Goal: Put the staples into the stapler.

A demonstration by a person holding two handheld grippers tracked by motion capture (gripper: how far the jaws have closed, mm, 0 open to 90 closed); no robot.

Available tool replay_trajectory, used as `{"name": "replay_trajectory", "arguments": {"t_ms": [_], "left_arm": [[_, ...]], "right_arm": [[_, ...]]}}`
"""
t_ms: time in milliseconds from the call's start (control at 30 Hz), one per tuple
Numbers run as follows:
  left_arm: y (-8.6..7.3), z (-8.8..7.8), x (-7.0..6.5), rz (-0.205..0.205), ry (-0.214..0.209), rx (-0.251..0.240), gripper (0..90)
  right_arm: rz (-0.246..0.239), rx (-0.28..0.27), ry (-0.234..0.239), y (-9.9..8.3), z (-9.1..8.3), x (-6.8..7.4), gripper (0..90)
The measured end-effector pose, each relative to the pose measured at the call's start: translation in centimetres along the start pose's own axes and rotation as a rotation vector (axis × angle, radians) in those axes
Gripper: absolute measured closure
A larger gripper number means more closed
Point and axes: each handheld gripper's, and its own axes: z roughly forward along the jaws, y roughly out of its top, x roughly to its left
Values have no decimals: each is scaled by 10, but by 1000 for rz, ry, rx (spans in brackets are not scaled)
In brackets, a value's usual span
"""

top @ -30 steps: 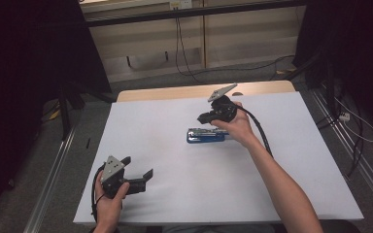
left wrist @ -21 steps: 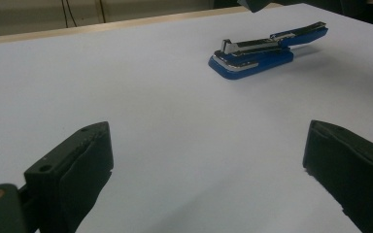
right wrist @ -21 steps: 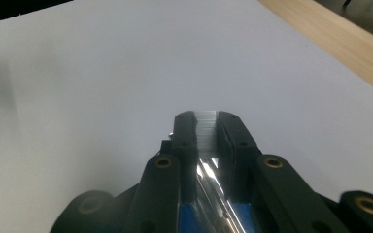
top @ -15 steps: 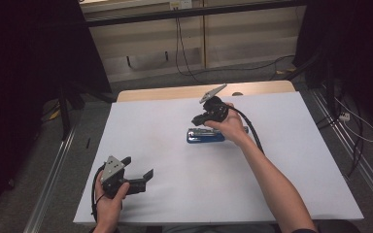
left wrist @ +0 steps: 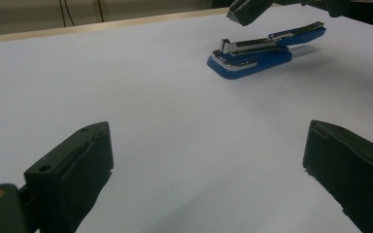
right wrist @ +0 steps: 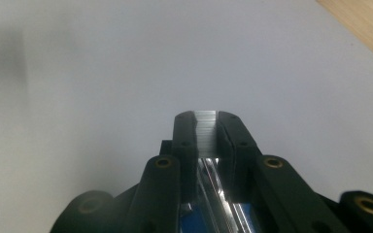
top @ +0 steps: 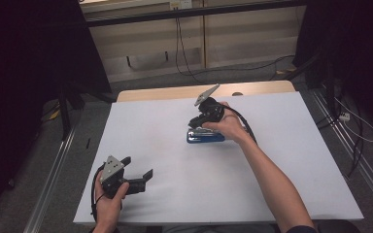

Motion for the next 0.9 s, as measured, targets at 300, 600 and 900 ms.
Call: {"name": "replay_trajectory", "arguments": {"t_ms": [300, 600, 900], "left_arm": [[0, 0, 1, 3, 1, 1, 42], [0, 0, 0, 0, -4, -7, 42], [0, 0, 1, 1, 0, -5, 42]], "right_arm": [[10, 0, -4, -2, 3, -1, 792], [-22, 0, -8, -2, 3, -2, 792], [-103, -5, 9, -5, 2, -4, 792]]}}
